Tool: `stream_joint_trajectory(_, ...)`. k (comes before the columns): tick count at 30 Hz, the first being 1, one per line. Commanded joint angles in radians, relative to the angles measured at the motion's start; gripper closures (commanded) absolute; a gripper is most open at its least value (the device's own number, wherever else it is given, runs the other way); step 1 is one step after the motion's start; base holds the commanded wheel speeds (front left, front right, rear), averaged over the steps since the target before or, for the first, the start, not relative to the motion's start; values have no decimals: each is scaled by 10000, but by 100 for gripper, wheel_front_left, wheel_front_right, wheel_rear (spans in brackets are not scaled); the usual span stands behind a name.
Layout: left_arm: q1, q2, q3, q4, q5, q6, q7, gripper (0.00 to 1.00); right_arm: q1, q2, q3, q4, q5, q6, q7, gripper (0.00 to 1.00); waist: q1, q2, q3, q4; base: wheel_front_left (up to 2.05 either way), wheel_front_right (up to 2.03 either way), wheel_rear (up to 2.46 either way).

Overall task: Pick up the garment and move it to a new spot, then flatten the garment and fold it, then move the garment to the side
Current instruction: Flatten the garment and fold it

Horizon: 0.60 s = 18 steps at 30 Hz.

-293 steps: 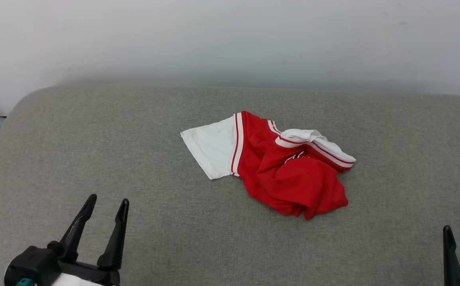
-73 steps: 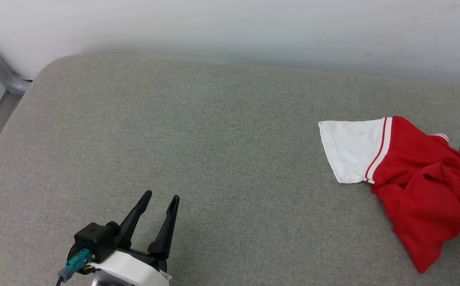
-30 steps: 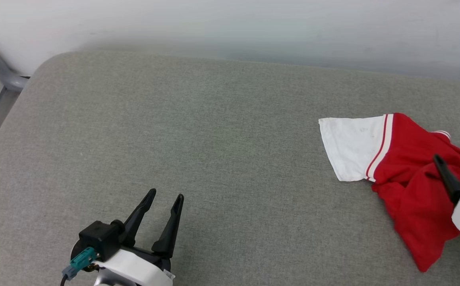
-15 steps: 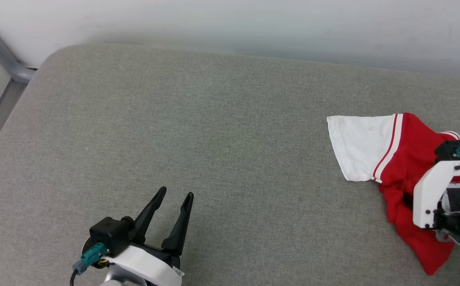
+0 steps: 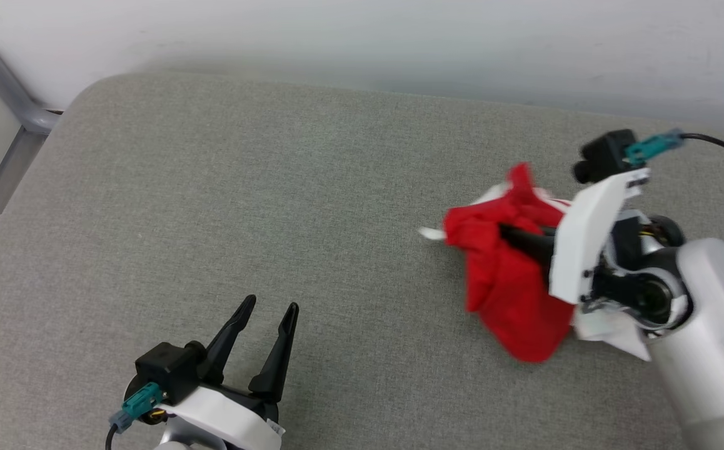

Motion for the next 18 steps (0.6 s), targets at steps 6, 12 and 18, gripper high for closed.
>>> stream_joint_trajectory(6, -62, -127, -80, 71, -75, 1, -25, 0, 451, 873, 1869, 356, -882, -4, -196, 100, 0, 0, 57, -34, 0, 0, 0)
stream_joint_trajectory(12, -246, -224, -328, 148, -69, 1, -25, 0, 773, 1157, 3101, 1911, -1208, -5, -1539, 0, 0, 0, 7, 52, 0, 0, 0)
stream_joint_trajectory(18, -95, -88, -156, 150, -151, 1, -24, 0, 320, 767, 3426, 1361, -141, -5, -2380, 0, 0, 0, -44, -143, 0, 0, 0)
